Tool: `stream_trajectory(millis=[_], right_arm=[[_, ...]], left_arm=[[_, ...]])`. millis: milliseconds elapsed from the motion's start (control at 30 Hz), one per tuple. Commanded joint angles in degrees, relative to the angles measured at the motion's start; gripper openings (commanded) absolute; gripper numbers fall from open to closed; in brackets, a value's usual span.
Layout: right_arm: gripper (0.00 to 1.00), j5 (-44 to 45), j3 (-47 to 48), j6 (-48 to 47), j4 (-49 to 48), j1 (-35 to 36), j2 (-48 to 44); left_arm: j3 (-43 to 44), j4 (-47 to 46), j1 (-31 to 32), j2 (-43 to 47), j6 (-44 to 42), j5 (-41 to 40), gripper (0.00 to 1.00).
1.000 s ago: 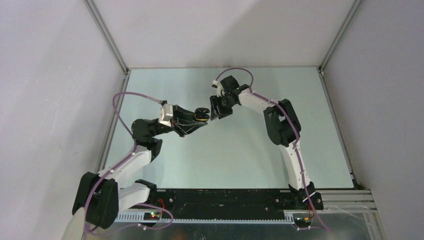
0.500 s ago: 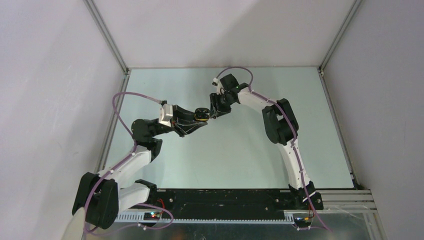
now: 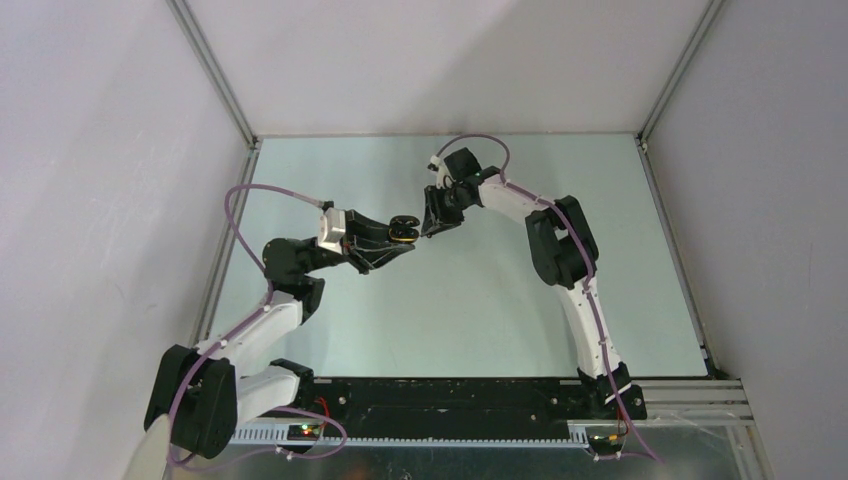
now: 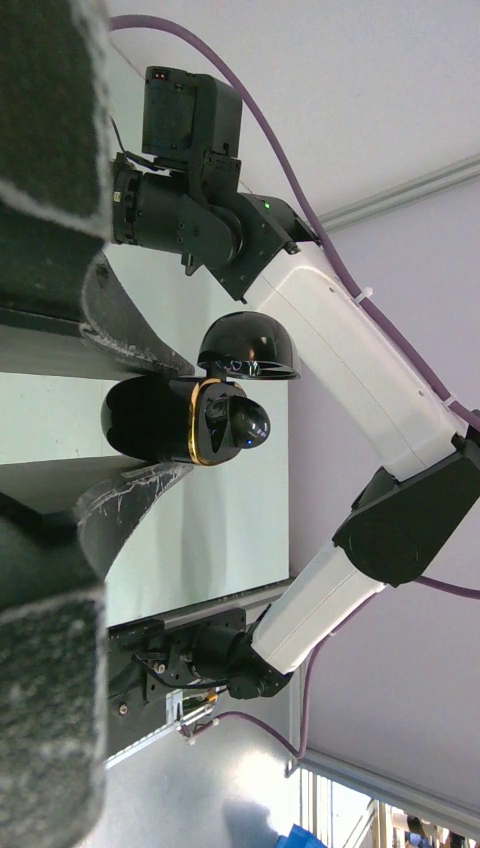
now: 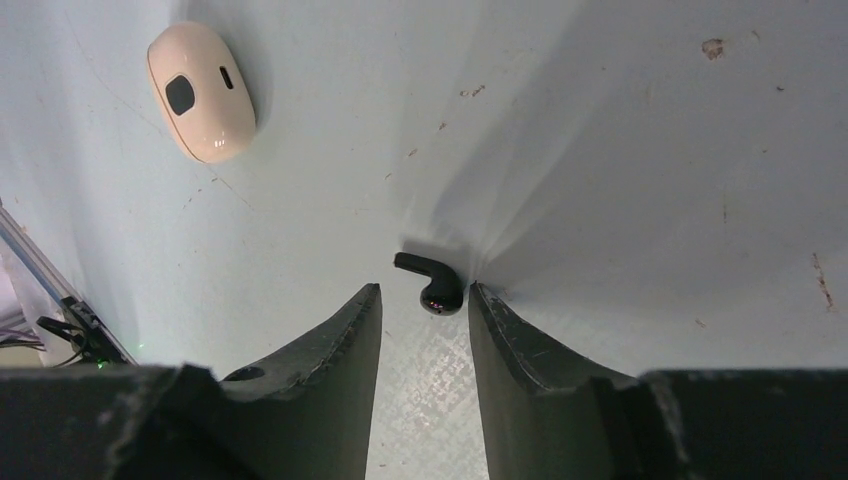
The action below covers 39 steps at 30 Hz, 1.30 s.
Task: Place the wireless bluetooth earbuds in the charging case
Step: Pick up the earbud from the center of the board.
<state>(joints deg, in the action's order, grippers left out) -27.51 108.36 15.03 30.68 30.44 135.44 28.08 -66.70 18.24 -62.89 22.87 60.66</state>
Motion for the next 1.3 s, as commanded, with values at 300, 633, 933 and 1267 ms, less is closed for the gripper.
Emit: stream_trajectory(millis=[300,633,933,1267], right_arm=[[0.36,1.8,-0.3,0.5,1.5,0.1,2.1],[0.17,2.8,0.7,-0.7,2.4,0.8,2.0],[0.15,7.5,-1.0,-7.3,2.5,-1.0,-8.8],[0.15,22.3,-11.9,-21.0,-1.1,-4.2,-36.3]], left_arm=[[0.2,-1.3,-0.2,1.1,-1.2,0.7,0.0],[0.3,-1.3,-0.2,1.2,-1.1,0.6,0.0],[0.2,0.4,-0.2,0.6,-2.3,-1.2,0.0],[2.5,16.9,1.6,-0.7,-12.0,-9.4,0.0]])
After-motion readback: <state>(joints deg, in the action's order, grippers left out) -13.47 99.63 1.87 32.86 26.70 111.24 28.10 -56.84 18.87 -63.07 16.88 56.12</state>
